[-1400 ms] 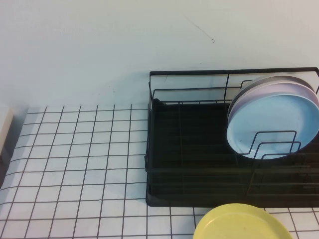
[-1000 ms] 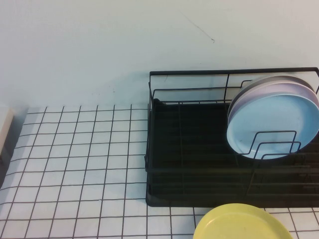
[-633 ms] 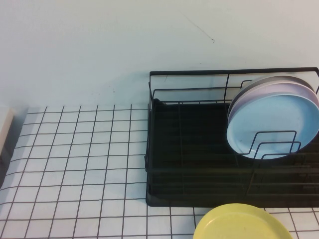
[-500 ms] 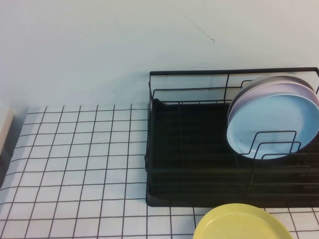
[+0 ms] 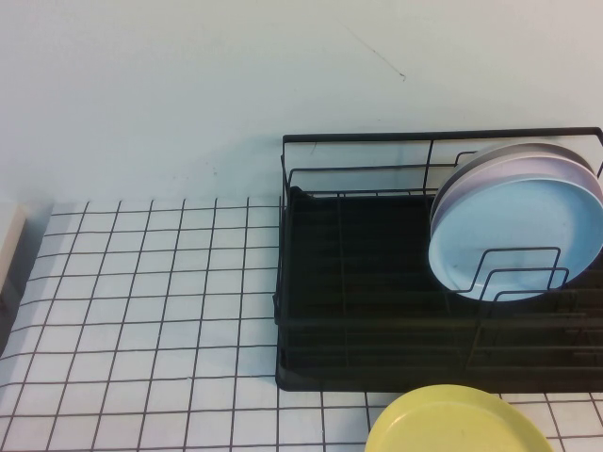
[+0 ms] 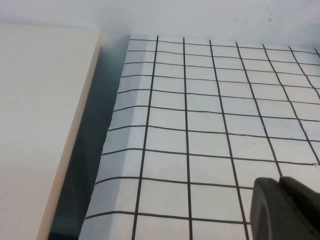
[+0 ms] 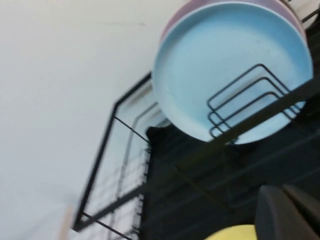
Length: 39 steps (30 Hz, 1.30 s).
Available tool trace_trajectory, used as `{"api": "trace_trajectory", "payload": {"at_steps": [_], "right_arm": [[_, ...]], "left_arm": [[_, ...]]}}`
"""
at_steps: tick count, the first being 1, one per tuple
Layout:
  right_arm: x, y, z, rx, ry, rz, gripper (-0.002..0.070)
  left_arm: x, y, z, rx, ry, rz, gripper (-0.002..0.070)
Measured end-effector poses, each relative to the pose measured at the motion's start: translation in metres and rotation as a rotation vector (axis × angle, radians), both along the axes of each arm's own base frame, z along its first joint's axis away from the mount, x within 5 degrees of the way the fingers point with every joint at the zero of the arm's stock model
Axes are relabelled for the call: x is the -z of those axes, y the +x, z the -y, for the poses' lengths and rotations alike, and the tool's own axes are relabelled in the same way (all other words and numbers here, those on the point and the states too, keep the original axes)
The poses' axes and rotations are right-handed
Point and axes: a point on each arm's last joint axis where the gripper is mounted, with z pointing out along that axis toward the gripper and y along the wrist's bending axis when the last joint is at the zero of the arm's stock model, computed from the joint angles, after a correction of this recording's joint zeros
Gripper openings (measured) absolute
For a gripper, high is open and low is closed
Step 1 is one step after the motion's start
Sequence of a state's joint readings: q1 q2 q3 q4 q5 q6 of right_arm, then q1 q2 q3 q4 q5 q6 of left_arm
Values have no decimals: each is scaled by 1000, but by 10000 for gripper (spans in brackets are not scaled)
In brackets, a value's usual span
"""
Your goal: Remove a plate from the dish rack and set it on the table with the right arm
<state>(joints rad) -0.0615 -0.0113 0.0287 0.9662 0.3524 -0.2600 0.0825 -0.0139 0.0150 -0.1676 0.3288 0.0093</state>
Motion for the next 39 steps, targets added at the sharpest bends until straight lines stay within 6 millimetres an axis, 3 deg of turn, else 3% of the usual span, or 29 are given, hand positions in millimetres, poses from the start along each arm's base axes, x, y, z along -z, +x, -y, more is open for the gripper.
{"api": "trace_trajectory", "payload": {"at_steps": [3,10,15,18,24,31,35,39], "right_arm": [[-5,0,-1,7,141,15,-2],[-5,0,-1,-22,-62,70,-2],[-4,-1,-5,-66,-58,61,-2],[-14,-3,-11,-140,-87,48,-2],[-77,10,-19,-338,-363,5,-2],[-161,49,-21,-715,-833,-30,-2],[-189,74,-20,-908,-980,-20,-2],[-205,106,-17,-968,-1049,0,11]], "left_arm": [[0,0,0,0,0,0,-4],[0,0,0,0,0,0,-3],[0,0,0,0,0,0,-3],[0,0,0,0,0,0,-3],[0,0,0,0,0,0,-3],[0,0,0,0,-2,0,-3],[0,0,0,0,-2,0,-3],[0,0,0,0,-2,0,-3]]}}
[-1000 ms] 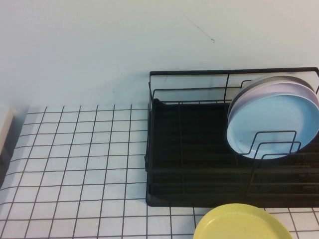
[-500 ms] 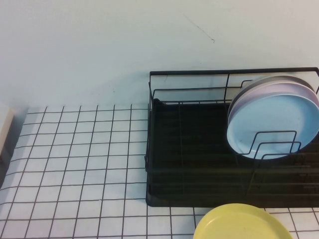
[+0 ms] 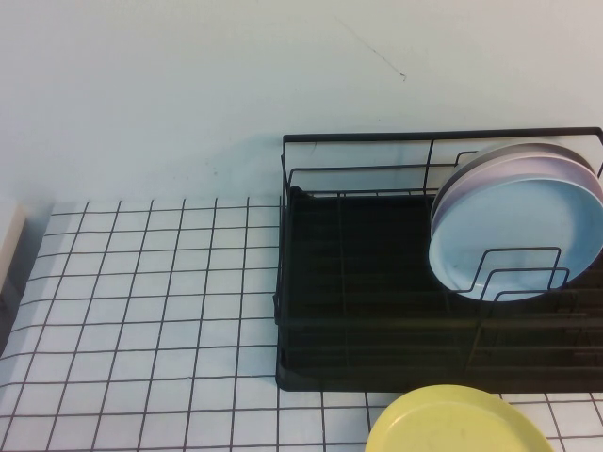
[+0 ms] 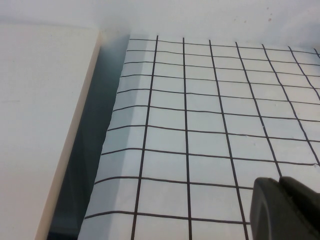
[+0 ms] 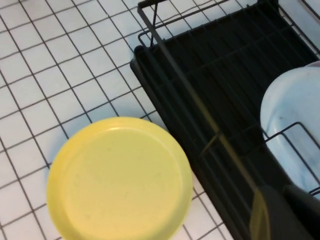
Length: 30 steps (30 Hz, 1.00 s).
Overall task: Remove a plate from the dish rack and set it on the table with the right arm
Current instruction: Grasp the plate from the shelf
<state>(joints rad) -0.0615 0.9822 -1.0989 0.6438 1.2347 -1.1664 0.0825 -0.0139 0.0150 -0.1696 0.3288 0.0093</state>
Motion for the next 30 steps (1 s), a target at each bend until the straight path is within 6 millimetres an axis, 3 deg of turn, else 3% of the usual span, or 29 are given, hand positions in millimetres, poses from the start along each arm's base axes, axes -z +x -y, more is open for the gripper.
{"api": "trace_trajectory", "payload": {"at_steps": [3,7,11,19,30], "right_arm": [[-2,27,2,-61,-39,13,112],[9,62,5,-134,-94,49,368],[24,99,10,-95,-128,100,475],[64,151,17,-124,-192,83,445],[87,196,23,-108,-238,121,419]], "left_arm": [[0,0,0,0,0,0,-3],[0,0,0,0,0,0,-3],[0,0,0,0,0,0,-3],[0,0,0,0,0,0,-3],[0,0,0,0,0,0,-3]]}}
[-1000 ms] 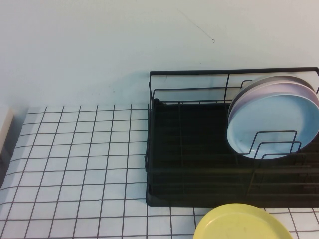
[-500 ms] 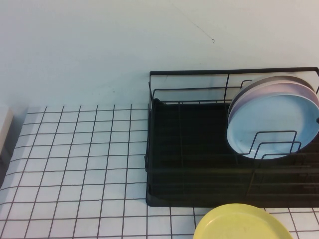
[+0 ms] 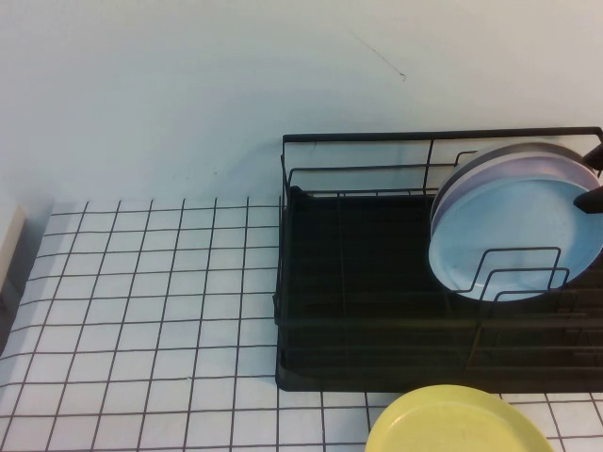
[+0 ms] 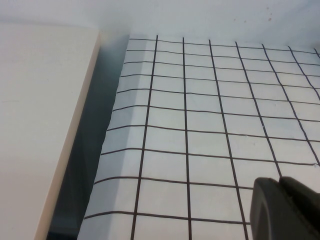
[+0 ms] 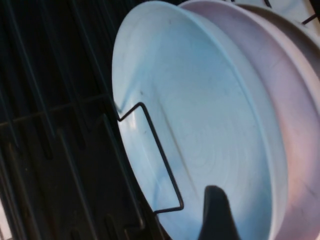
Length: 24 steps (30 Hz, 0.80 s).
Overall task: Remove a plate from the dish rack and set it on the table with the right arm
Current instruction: Grasp the plate from the shelf
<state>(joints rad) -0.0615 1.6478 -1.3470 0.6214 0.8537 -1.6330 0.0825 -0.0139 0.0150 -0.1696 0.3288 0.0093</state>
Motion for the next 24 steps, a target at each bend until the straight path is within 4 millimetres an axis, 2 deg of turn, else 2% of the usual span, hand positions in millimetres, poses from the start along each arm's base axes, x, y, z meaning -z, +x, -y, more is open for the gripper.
{"api": "trace_trajectory", "payload": {"at_steps": [6,13,17,20,21,24], "right_arm": [[20,14,0,-26,-25,-14,408],[39,29,-15,-35,-57,23,398],[44,34,-25,-41,-69,48,310],[42,34,-30,-47,-75,67,148],[42,33,-31,-59,-78,59,124],[32,28,-31,-63,-96,77,123]], "left_arm": [[0,0,0,0,-1,0,-3],[0,0,0,0,-1,0,-3],[0,0,0,0,-1,0,-3],[0,0,0,0,-1,0,-3],[0,0,0,0,-1,0,-3],[0,0,0,0,-1,0,-3]]}}
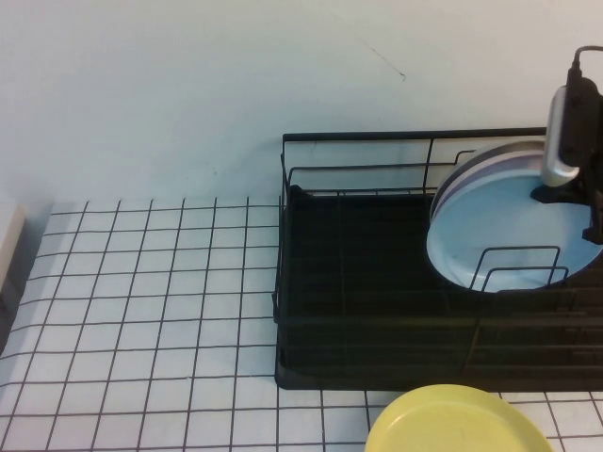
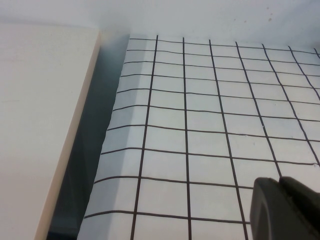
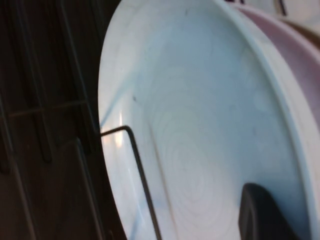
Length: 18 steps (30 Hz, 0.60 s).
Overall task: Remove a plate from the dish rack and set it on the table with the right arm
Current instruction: Grasp the plate from the shelf, then place the plate from the table
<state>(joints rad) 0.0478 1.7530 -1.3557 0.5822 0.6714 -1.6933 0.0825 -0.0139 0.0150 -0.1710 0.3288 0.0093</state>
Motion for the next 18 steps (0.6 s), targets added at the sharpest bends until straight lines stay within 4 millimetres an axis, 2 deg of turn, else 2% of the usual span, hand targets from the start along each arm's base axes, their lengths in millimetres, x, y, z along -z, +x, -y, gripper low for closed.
{"api": "trace_trajectory", "payload": {"at_steps": [6,11,15,18], "right_arm": [[-48,-27,5,45,-19,77,123],[-97,-65,6,104,44,131,120],[-124,-101,6,170,139,79,120],[-137,-127,7,281,223,-19,120]], "left_arm": [[0,0,0,0,0,0,-3],[0,0,0,0,0,0,-3],[0,0,0,0,0,0,-4],[0,0,0,0,0,0,-3]]}}
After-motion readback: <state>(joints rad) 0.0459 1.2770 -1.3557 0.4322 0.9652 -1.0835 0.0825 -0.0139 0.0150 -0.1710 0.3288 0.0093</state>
